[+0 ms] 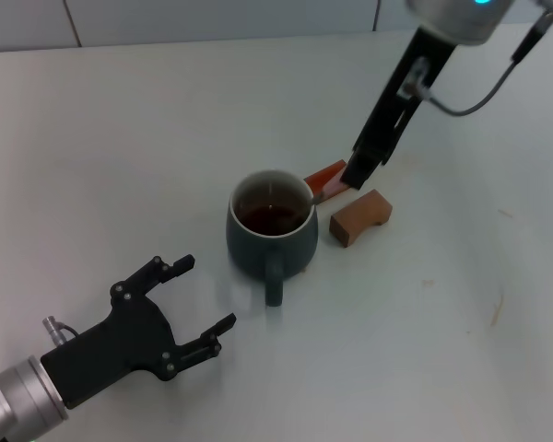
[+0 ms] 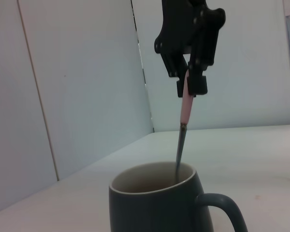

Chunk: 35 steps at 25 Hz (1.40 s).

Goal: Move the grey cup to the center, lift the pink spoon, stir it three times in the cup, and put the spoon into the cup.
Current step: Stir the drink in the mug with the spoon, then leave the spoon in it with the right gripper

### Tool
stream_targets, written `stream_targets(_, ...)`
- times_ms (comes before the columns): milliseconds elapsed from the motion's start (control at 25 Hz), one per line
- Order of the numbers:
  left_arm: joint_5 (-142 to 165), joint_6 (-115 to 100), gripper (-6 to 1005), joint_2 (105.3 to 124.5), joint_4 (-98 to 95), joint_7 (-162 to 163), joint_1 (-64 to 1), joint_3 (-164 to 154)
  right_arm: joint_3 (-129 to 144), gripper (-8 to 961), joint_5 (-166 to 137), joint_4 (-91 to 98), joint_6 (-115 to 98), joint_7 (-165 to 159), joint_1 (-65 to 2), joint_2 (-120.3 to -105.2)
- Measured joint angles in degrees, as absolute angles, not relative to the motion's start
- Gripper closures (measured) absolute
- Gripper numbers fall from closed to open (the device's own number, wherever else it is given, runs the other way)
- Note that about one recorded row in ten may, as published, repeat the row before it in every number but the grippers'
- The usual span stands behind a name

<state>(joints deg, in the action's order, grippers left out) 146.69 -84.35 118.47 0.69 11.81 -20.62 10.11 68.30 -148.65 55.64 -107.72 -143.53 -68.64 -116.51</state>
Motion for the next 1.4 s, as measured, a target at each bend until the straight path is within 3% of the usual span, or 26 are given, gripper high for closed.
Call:
stream_targets(200,146.7,-84.2,164,118.48,0.7,11.8,-20.9,10.1,68.4,835,-150.4,51.6,-104.3,-142.4,-71.1,-118.41)
stream_targets(680,146.7,-84.2,164,118.56,0.8,11.6,-20.8,10.1,67.8,834,-154.1,49.5,-103.7,-142.4,-72.1,-117.55)
stream_targets(920,146.7,-84.2,164,118.57,0.8,11.6,-21.0,10.1,67.8,833,-152.6,49.2,-103.9,-141.9,-73.0,-118.57)
stream_targets(1400,146.7,-84.2,164,118.56,0.9,11.4,-21.0,10.1,67.8,831,-154.8,48.8,-103.7,-142.7,-73.3,-118.13)
